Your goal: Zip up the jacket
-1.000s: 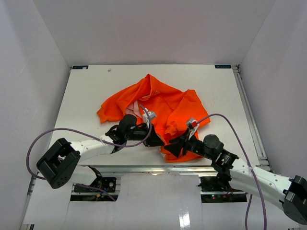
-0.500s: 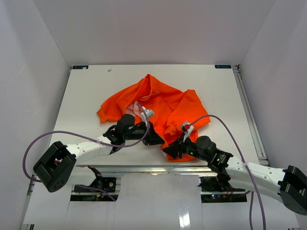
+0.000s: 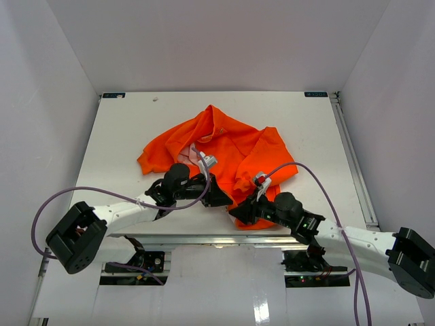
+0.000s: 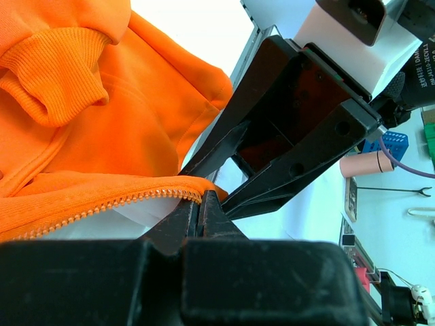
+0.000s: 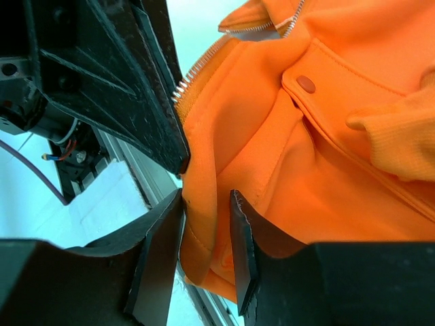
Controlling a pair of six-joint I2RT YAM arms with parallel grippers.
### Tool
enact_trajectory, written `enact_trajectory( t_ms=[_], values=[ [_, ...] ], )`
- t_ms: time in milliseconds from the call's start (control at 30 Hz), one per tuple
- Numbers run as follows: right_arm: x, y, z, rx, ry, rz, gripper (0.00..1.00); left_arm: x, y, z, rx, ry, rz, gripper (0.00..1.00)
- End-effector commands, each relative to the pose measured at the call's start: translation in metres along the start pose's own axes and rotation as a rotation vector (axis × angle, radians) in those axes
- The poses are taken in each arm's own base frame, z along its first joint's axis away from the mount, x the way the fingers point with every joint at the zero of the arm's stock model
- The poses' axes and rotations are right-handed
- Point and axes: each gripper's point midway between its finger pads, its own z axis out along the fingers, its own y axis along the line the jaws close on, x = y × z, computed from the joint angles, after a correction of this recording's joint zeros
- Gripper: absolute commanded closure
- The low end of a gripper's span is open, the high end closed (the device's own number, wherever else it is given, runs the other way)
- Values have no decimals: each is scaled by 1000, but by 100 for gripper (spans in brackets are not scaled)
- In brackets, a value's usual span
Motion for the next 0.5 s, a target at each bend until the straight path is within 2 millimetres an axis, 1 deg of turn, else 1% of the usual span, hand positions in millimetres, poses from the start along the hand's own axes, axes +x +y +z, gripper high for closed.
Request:
enact_trajectory(
  t_ms=[0, 67, 133, 233, 300, 367, 400, 433, 467],
  values=[
    [-22, 13, 1, -62, -101, -36, 62, -9, -13, -5, 35, -41, 44, 100],
    [-24, 12, 1, -55, -116, -38, 65, -10, -14, -6, 36, -44, 44, 100],
    [-27, 13, 0, -59, -121, -45, 71, -10, -15, -6, 39, -46, 47, 100],
    [-25, 12, 0, -54, -110, -53, 81, -11, -16, -7, 41, -48, 48, 100],
    [-23, 11, 0, -51, -102, -55, 88, -12, -16, -7, 37, -52, 49, 100],
    [-20, 10, 0, -50, -94, -58, 92, -14, -17, -8, 38, -57, 59, 100],
    [-21, 11, -1, -55, -97, -63, 92, -14, -16, -8, 31, -56, 62, 100],
    [-22, 12, -2, -60, -99, -64, 92, -14, -15, -8, 15, -46, 75, 93],
    [-22, 12, -2, -61, -99, -66, 92, -17, -13, -9, 1, -53, 81, 84]
  ],
)
